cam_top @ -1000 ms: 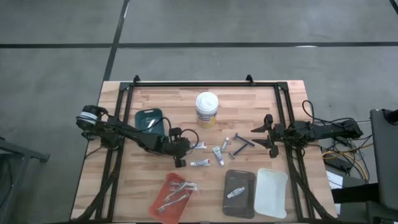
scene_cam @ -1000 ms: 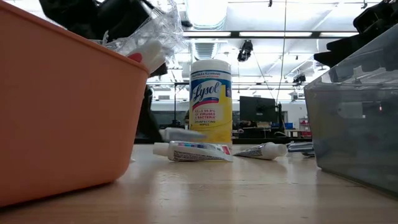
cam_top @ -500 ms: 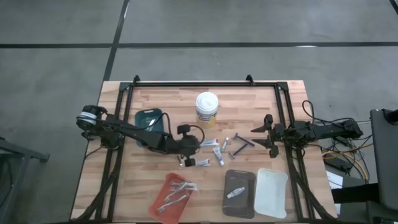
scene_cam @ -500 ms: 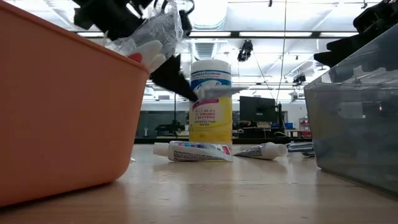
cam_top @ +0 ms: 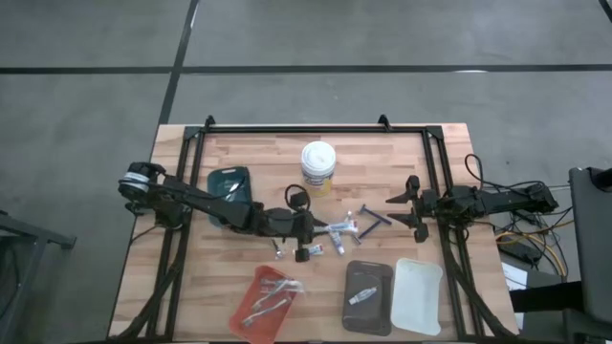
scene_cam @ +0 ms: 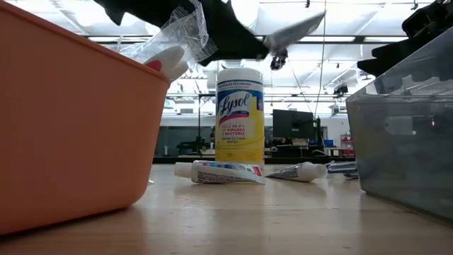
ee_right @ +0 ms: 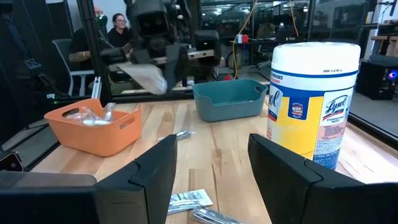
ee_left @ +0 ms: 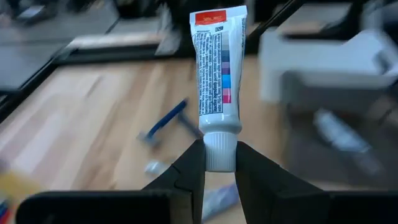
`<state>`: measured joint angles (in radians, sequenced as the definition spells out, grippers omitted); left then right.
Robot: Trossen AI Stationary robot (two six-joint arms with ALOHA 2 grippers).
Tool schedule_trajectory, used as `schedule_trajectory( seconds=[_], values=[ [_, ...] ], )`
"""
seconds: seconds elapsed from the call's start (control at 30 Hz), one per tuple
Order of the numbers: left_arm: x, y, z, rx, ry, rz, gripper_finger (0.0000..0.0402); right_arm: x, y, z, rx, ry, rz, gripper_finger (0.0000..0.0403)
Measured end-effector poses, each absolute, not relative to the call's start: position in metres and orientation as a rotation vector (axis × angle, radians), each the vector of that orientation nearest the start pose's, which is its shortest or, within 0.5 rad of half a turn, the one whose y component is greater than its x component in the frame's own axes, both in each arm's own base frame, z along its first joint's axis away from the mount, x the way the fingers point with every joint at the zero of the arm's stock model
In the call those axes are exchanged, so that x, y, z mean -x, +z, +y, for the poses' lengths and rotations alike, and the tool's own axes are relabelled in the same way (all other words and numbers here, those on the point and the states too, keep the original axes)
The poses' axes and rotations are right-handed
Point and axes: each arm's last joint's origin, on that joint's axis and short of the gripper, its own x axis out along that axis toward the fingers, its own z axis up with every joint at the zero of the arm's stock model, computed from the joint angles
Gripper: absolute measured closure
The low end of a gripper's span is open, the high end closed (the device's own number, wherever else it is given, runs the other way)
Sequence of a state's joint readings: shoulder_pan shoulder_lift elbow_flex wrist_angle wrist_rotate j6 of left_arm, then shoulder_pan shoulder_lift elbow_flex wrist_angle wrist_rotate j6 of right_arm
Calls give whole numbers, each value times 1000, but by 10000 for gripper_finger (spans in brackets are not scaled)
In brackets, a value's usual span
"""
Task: Pick & Place Travel size toiletries
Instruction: Put the white toothpaste into the black bin
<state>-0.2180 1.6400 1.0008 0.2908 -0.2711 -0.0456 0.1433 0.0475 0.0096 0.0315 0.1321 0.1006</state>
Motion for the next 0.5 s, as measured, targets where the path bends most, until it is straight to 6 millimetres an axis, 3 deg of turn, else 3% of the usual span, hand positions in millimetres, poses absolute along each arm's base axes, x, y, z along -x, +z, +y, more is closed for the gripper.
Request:
schedule_trajectory(
  seconds=[0.2, 0.5],
  values=[
    [-371, 227, -78, -34, -47, 287, 324, -99, 166, 10, -101, 11, 8, 207],
    [-422, 218, -97, -133, -183, 371, 323, -99, 166, 11, -97, 11, 7, 207]
  ],
)
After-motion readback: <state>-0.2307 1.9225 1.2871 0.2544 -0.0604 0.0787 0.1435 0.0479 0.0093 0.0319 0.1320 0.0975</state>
